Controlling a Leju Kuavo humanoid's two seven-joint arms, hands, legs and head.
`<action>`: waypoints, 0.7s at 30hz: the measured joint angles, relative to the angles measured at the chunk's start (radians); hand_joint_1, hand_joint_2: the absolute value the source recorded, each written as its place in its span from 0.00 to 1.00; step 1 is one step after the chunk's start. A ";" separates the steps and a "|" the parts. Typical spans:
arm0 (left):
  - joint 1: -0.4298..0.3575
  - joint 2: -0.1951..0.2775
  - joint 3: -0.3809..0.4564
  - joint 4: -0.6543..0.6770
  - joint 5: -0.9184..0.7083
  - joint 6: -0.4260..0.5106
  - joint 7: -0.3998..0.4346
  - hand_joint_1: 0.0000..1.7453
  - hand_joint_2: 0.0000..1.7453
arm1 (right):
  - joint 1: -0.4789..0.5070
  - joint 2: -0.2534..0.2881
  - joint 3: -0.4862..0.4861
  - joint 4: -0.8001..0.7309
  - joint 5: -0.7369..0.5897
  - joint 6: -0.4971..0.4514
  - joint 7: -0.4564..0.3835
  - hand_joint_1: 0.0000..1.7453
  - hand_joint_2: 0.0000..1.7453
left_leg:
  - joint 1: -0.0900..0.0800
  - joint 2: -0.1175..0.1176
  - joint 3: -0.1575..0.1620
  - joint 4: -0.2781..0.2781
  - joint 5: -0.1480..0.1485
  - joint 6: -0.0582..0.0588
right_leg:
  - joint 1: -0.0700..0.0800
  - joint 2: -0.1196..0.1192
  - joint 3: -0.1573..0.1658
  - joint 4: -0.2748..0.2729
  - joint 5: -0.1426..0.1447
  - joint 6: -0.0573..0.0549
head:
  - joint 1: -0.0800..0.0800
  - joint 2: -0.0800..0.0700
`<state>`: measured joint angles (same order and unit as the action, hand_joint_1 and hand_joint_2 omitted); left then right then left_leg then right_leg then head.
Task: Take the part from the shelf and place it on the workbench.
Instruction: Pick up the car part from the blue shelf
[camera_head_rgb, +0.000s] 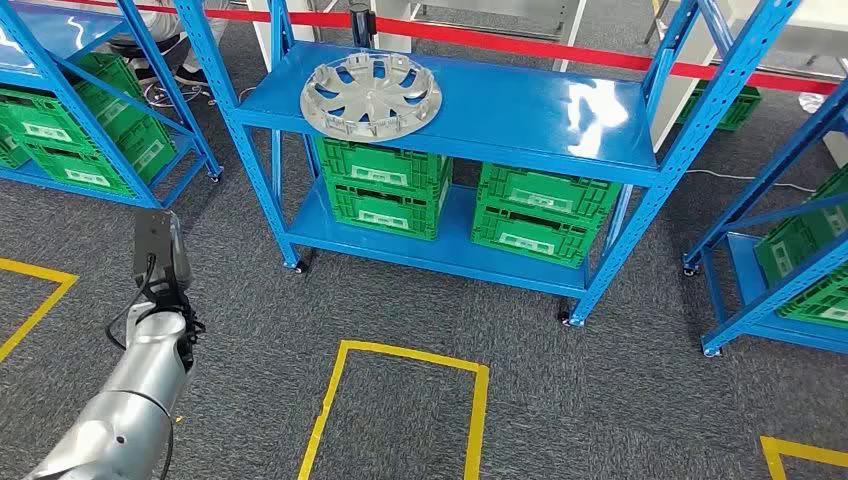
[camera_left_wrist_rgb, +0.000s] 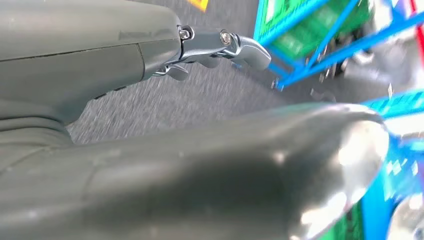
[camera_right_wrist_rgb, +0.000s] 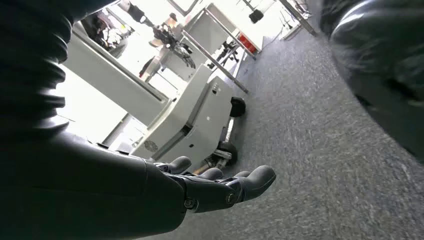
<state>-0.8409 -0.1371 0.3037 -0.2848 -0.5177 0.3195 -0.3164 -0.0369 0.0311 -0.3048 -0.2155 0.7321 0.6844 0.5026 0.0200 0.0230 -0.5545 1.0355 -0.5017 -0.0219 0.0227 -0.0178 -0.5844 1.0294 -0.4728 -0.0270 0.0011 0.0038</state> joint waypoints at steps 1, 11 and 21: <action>-0.011 0.003 0.000 0.000 -0.006 0.002 0.006 0.00 0.00 | 0.000 0.000 0.000 0.000 0.002 0.000 -0.002 0.00 1.00 | 0.000 0.000 0.000 0.000 0.000 0.000 | 0.000 0.000 0.000 0.000 0.000 0.000 | 0.000 0.000; -0.149 0.048 -0.081 -0.008 -0.183 0.084 0.098 0.00 0.00 | -0.008 0.000 0.000 0.000 0.020 0.000 -0.025 0.00 1.00 | -0.001 0.000 0.000 -0.001 0.001 -0.001 | -0.001 0.000 -0.001 0.002 0.000 0.000 | 0.000 0.000; -0.177 0.097 -0.480 0.012 -0.808 0.160 0.426 0.00 0.00 | -0.016 0.000 0.000 0.000 0.041 0.000 -0.033 0.00 1.00 | -0.002 0.000 0.000 -0.001 0.001 -0.001 | -0.002 0.000 -0.001 0.002 0.000 -0.001 | 0.000 0.000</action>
<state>-1.0178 -0.0399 -0.1764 -0.2732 -1.3256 0.4800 0.1093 -0.0530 0.0313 -0.3048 -0.2155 0.7731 0.6844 0.4696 0.0183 0.0233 -0.5543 1.0345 -0.5007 -0.0231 0.0209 -0.0176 -0.5856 1.0314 -0.4726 -0.0276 0.0011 0.0038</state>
